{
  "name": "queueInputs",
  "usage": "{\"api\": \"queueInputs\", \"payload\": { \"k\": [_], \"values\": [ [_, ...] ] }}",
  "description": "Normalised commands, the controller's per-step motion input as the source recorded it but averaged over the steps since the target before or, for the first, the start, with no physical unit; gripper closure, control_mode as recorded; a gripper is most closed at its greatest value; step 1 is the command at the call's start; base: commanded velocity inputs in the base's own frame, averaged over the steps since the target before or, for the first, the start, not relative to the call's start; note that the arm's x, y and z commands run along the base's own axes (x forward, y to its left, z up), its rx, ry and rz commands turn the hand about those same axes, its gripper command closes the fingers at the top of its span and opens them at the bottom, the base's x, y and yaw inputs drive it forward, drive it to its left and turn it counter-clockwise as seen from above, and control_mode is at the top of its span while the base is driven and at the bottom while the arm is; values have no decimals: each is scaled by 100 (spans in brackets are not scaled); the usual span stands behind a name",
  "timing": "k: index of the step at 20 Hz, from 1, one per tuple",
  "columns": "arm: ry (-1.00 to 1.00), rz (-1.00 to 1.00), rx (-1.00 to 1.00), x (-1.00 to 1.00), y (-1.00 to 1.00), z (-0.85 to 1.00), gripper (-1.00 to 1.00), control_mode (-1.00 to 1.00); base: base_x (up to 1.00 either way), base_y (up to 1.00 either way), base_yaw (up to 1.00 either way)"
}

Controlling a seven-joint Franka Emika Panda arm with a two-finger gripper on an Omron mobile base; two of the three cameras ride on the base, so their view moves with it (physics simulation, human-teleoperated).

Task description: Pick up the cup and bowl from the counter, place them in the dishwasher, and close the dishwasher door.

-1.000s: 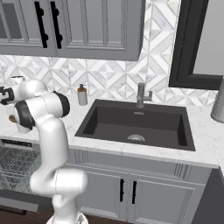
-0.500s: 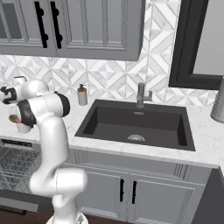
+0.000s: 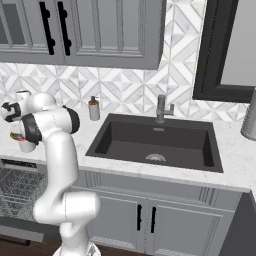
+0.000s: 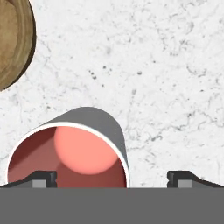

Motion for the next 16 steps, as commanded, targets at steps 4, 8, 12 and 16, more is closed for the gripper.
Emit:
{"api": "queueInputs", "payload": {
  "k": [4,8,12,16],
  "values": [
    [0,0,0,0,3,-10,-100,-100,0,0,0],
    [0,0,0,0,0,-29,-100,-100,0,0,0],
    [0,0,0,0,0,-39,-100,-100,0,0,0],
    [0,0,0,0,0,-18,-100,-100,0,0,0]
  ]
}}
